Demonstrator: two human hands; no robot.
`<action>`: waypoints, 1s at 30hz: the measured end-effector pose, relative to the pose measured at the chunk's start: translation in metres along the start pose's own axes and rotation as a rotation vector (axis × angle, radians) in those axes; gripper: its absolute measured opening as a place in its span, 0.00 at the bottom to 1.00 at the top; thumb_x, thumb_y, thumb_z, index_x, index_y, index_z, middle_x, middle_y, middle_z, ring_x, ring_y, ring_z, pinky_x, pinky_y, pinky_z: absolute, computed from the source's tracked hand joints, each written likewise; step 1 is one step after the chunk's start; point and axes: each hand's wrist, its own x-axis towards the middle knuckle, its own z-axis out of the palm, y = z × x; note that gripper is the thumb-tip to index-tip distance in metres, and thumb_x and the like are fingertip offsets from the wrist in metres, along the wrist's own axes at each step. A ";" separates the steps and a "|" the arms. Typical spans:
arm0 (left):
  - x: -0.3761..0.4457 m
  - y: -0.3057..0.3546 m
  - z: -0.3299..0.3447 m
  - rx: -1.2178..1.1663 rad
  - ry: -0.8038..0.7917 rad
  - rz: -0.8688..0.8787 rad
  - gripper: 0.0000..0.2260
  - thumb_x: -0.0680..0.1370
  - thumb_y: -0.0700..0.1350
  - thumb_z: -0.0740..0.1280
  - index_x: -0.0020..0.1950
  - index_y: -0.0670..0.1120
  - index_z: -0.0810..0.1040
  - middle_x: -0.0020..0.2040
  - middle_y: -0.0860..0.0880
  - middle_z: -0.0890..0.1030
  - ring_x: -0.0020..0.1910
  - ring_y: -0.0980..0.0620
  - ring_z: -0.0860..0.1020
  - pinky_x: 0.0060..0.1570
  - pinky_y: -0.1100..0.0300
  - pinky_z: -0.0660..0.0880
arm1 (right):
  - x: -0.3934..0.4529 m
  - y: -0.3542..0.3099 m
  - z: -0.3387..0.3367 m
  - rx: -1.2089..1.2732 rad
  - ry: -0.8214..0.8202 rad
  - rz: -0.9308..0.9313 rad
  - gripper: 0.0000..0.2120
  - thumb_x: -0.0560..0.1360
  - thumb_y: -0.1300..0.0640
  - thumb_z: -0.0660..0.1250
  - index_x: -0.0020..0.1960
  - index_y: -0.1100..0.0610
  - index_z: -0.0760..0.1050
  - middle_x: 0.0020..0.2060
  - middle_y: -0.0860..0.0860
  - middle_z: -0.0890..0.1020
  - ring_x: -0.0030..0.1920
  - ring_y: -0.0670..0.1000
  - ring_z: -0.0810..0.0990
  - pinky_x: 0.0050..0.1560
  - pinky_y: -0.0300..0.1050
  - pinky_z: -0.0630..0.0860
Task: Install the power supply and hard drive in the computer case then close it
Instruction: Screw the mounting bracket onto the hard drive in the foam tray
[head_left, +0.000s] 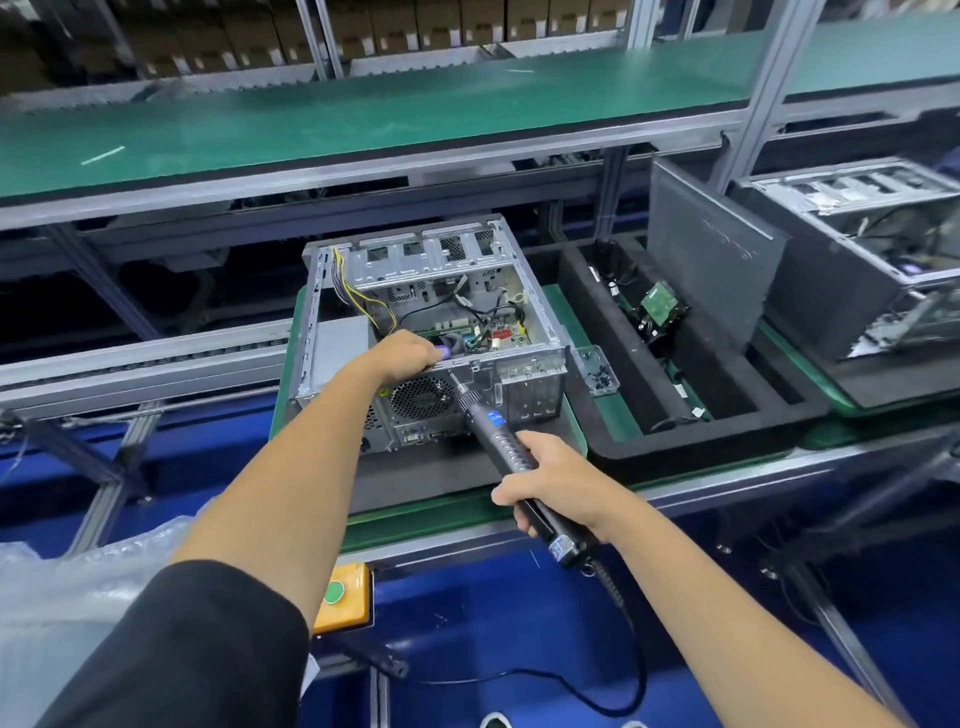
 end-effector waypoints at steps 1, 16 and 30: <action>0.000 -0.002 0.002 -0.027 0.019 -0.002 0.09 0.80 0.50 0.61 0.43 0.47 0.70 0.45 0.47 0.70 0.44 0.51 0.68 0.39 0.58 0.63 | 0.000 0.001 0.000 0.002 0.000 0.004 0.13 0.71 0.64 0.72 0.48 0.56 0.68 0.31 0.52 0.74 0.27 0.52 0.77 0.28 0.45 0.75; -0.007 -0.006 0.008 -0.102 0.106 0.036 0.22 0.80 0.48 0.61 0.30 0.47 0.57 0.19 0.54 0.61 0.19 0.61 0.63 0.36 0.58 0.61 | 0.009 0.006 0.004 0.052 -0.004 0.040 0.14 0.69 0.63 0.71 0.48 0.58 0.67 0.30 0.52 0.74 0.27 0.53 0.76 0.28 0.45 0.74; -0.007 -0.005 0.014 0.017 0.233 0.016 0.17 0.78 0.50 0.59 0.30 0.48 0.61 0.26 0.53 0.66 0.29 0.50 0.64 0.33 0.57 0.60 | 0.015 0.005 0.007 0.059 0.002 0.051 0.14 0.70 0.64 0.71 0.51 0.59 0.68 0.35 0.55 0.74 0.28 0.52 0.77 0.28 0.44 0.75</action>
